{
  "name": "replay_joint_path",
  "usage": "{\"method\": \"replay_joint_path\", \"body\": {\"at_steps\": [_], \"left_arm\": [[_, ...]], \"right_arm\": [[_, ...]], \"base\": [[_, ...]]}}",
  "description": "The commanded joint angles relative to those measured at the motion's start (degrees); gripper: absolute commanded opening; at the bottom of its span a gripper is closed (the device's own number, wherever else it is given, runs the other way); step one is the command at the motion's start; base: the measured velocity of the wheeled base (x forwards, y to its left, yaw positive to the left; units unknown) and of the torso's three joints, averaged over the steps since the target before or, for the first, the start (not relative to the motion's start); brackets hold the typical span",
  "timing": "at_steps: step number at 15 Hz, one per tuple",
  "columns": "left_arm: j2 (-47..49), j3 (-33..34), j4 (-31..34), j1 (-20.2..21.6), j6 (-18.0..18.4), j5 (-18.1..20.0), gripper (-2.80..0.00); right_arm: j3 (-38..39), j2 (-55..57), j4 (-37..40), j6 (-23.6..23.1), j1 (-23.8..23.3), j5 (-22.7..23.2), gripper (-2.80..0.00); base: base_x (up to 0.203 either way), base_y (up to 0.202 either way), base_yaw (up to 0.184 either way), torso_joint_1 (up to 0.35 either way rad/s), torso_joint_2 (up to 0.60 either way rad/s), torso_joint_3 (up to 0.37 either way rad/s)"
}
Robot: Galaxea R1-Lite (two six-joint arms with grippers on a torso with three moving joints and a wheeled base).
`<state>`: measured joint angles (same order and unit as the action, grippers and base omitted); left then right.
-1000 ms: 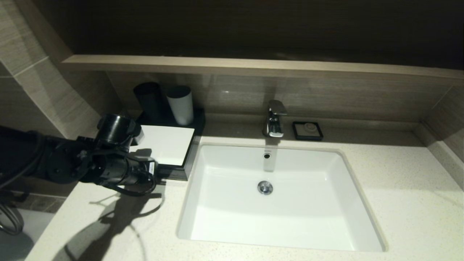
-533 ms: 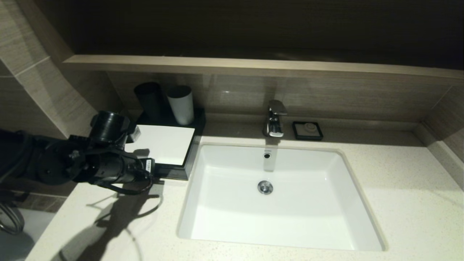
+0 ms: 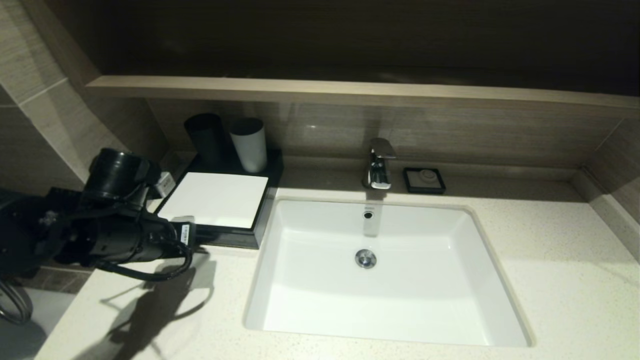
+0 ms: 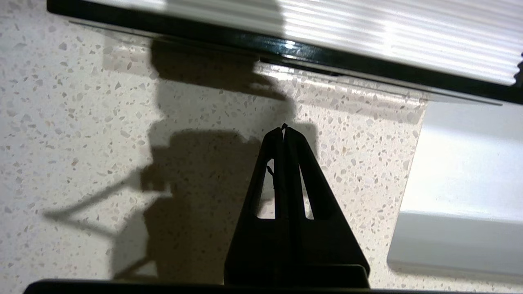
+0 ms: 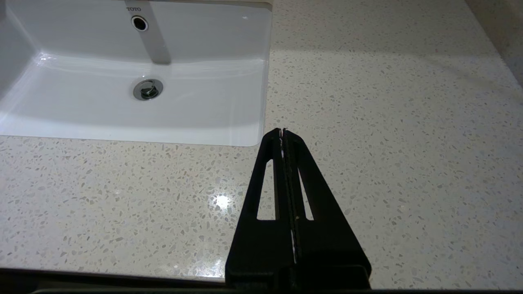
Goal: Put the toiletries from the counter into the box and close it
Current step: Close the drawer
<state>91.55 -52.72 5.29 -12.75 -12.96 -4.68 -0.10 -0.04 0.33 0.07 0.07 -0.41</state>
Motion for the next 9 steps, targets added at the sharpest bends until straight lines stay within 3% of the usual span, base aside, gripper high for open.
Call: {"method": "replay_joint_path", "body": {"at_steps": [1,4,9], "left_arm": [[-4.48,1.68,0.16,0.01,-0.05,0.00,-2.80],[-9.37,2.91,0.13,0.01,0.26,-0.08,-2.80],[-20.33,8.18,-0.44,2.61,4.88,-2.55,-2.80]], "right_arm": [[0.01,0.04,0.02,0.01,0.01,-0.02,-2.80],[0.01,0.04,0.02,0.01,0.01,-0.02,-2.80],[0.01,0.04,0.02,0.01,0.01,-0.02,-2.80]], "base": [[0.000,0.000,0.000,0.000,0.00,0.000],[0.000,0.000,0.000,0.000,0.00,0.000],[0.000,0.000,0.000,0.000,0.00,0.000]]}}
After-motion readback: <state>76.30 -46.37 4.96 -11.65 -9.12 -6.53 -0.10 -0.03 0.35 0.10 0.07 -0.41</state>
